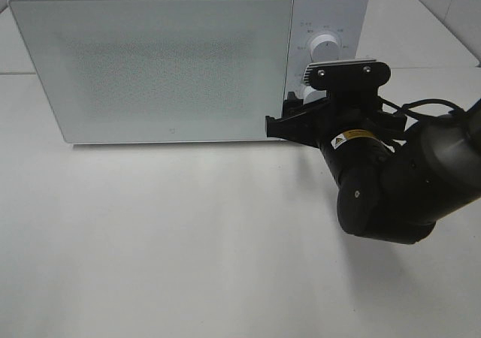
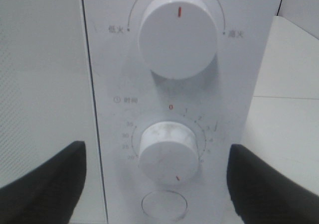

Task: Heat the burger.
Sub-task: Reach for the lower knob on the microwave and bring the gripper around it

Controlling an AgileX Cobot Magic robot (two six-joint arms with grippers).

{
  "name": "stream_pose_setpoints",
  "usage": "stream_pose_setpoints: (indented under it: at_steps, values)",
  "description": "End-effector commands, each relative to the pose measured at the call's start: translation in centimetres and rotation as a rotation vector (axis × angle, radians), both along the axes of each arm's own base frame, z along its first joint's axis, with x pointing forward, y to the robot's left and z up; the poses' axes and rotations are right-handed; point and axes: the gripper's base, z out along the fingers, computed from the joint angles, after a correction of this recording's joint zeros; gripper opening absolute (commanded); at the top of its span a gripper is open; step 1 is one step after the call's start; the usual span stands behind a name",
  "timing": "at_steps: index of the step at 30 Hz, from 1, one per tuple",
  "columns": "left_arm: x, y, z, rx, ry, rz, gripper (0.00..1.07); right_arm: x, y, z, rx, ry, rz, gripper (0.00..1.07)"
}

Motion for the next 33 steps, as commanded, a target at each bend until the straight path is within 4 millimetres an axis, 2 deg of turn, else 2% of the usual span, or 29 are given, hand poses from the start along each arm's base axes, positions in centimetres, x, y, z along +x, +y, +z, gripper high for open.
stream_pose_setpoints:
  at_steps: [1,12,33]
  values:
    - [-0.3,-0.1,0.0,-0.004,-0.030,0.000,1.00,1.1,0.1,0.1,0.023,-0.017,-0.001,0.77]
    - [-0.3,-0.1,0.0,-0.004,-0.030,0.000,1.00,3.1,0.2,-1.2,0.050,0.000,-0.027,0.77]
    - [-0.3,-0.1,0.0,-0.004,-0.030,0.000,1.00,3.8,0.4,-1.6,0.057,-0.019,-0.068,0.75]
